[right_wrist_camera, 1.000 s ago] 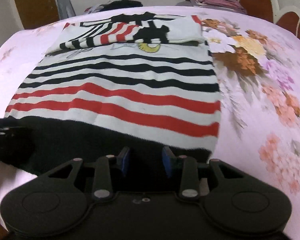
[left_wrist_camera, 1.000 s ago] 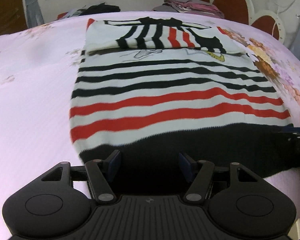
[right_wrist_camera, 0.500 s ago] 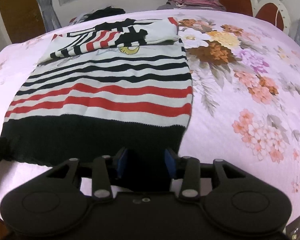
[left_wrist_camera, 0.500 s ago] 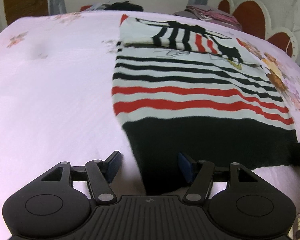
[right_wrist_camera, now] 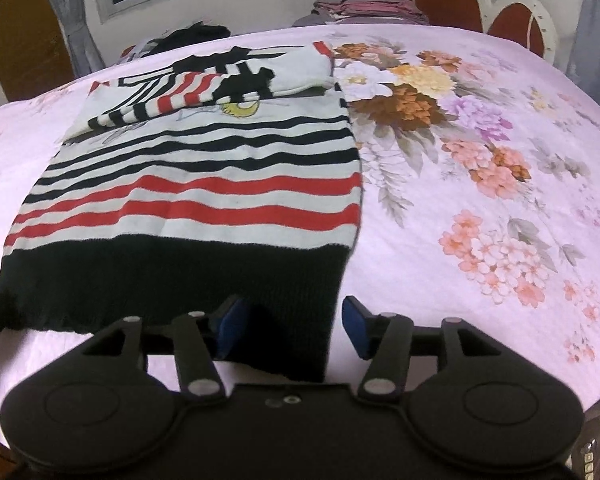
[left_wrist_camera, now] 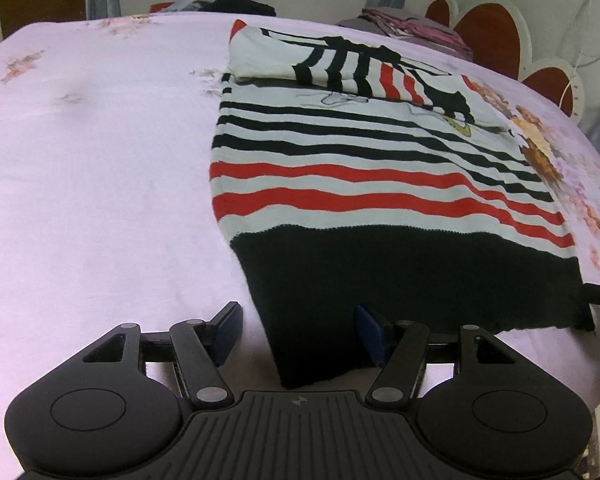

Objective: Fold small clothes
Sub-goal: 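Move both tools to the black hem band of the sweater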

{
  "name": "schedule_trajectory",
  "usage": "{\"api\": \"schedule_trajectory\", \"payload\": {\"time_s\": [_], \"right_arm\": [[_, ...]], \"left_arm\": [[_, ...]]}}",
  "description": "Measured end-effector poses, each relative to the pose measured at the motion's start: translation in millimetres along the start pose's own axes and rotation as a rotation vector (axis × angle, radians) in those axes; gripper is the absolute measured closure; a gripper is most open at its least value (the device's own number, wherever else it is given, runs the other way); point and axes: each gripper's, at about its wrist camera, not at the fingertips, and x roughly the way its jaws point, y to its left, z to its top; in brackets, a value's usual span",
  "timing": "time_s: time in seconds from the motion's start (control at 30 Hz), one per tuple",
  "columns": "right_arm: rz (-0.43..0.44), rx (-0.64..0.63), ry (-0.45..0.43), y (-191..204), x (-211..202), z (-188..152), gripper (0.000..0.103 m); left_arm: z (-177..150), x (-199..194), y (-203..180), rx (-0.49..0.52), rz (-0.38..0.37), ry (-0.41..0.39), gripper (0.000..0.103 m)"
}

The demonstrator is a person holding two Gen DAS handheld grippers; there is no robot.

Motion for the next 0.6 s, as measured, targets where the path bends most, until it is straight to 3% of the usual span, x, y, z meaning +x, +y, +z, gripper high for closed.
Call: {"api": "schedule_trajectory", "payload": {"time_s": [0.27, 0.6], "right_arm": [[-0.002, 0.061, 0.011, -15, 10, 3, 0.048], [0.061, 0.123, 0.034, -23, 27, 2, 0.053]], "left_arm": [[-4, 1, 13, 0.001, -0.075, 0.005, 0.039], [8, 11, 15, -0.093, -0.135, 0.035, 0.037]]}}
